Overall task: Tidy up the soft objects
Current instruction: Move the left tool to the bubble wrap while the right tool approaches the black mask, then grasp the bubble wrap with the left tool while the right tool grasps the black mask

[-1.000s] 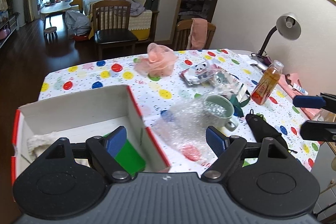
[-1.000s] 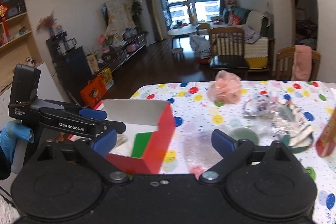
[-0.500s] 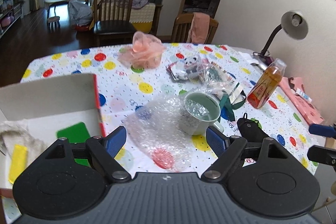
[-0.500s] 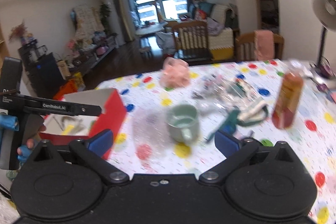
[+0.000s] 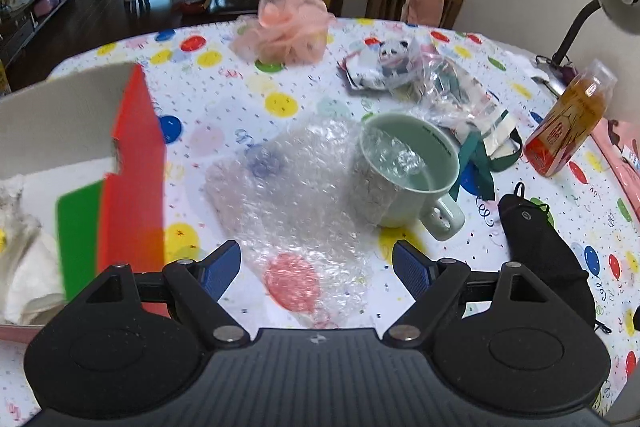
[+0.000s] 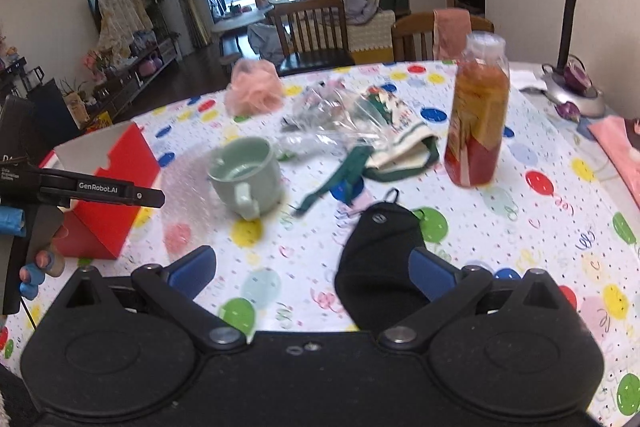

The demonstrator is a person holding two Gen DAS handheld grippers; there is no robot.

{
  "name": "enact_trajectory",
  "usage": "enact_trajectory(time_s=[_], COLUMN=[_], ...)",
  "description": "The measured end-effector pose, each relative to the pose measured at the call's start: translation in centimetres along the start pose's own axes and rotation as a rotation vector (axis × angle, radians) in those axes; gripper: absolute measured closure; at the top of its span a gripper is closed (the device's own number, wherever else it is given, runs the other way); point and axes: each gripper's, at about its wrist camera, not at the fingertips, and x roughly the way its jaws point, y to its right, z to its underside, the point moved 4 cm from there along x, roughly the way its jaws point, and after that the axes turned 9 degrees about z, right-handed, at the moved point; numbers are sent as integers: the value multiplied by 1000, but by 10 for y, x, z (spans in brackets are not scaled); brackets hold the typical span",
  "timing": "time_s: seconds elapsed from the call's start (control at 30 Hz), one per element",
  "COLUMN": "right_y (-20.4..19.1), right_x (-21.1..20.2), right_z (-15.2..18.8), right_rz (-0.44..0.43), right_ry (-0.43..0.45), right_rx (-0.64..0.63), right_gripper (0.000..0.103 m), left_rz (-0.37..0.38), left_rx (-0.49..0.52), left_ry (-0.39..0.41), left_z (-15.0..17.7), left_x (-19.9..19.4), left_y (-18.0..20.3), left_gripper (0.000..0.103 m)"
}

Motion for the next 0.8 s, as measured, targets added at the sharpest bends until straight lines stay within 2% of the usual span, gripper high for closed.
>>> enact_trajectory(time_s=[0.1,0.47,0.63,0.8], right_y=[7,15,9,12], right_x=[7,61,78,96], right_z=[6,22,23,22], right_rz=[0,9,15,25], right_ry=[-26,-125,-135,-158], right_rx=[-12,-79,-160,-183], right_gripper=[0,1,2,6], left_rz=[-37,-89,-103,-111], left_rx=[4,-57,-74,-92], left_ry=[-9,-80,-75,-66], left_z=[1,9,8,7], left_x=[15,63,72,77], left_y=[2,-5,-13,-18], left_gripper=[20,20,20,20])
